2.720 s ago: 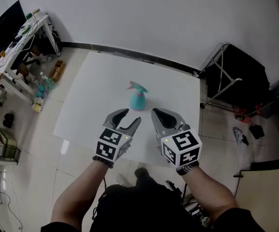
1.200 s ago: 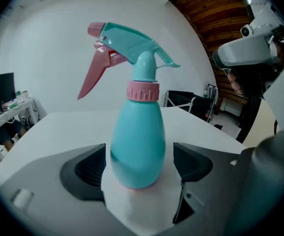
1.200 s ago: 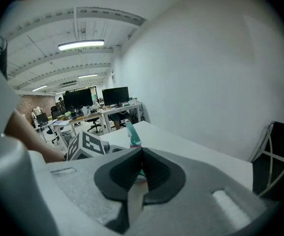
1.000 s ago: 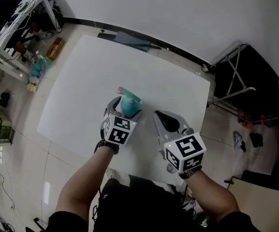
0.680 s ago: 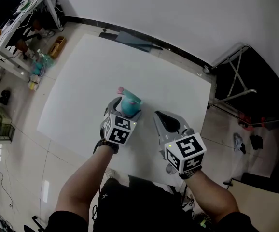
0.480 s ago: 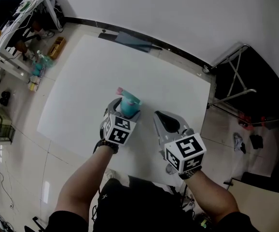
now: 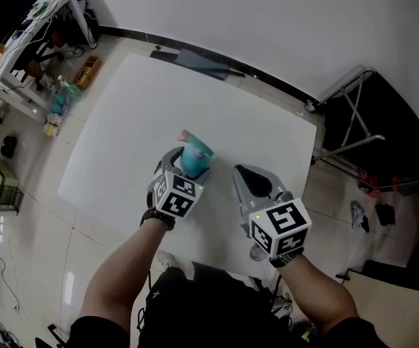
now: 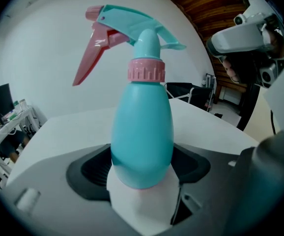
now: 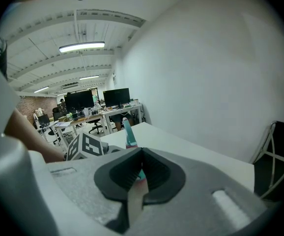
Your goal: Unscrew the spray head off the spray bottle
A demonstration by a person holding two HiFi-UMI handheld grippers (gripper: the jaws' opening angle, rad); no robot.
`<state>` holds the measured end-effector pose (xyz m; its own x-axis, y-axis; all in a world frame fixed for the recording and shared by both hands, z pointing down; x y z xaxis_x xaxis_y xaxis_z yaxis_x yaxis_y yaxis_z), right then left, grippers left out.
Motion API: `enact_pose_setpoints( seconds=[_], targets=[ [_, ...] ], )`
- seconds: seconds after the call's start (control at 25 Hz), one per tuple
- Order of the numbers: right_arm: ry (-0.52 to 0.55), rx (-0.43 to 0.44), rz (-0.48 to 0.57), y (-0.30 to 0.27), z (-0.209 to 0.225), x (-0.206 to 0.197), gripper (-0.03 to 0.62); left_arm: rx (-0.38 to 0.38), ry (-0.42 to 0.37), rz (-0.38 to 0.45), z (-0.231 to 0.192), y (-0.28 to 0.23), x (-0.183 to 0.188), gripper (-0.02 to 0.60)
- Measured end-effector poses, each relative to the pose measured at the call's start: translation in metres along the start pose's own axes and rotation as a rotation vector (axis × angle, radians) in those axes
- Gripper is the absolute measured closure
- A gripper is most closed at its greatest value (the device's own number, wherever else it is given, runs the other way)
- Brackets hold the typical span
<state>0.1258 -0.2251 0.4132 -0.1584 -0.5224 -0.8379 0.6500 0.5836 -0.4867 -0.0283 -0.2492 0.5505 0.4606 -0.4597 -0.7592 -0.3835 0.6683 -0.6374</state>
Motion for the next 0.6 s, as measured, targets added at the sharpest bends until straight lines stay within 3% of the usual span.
enact_pose_setpoints(
  seconds=[0.28,0.6],
  targets=[
    [0.005,0.037,0.009,0.001,-0.006,0.008,0.566,0.000,-0.115,-0.051,-0.004,0.025,0.003,0.187],
    [0.049,0.178,-0.053,-0.003,-0.041,0.017,0.461,0.019,-0.277,-0.146,-0.010,0.062,0.002,0.190]
  ],
)
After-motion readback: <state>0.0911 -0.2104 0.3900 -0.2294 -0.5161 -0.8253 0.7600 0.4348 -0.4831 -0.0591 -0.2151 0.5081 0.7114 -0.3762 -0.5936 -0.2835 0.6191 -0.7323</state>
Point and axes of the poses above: the fingertips, and each gripper's own axes: y backward along the fingers, z to its right, x out of its top, the point moved 8 cm from there along y, backward along the fingers, and after that the axes turned 9 degrees about -y, right-handed, at the moved point
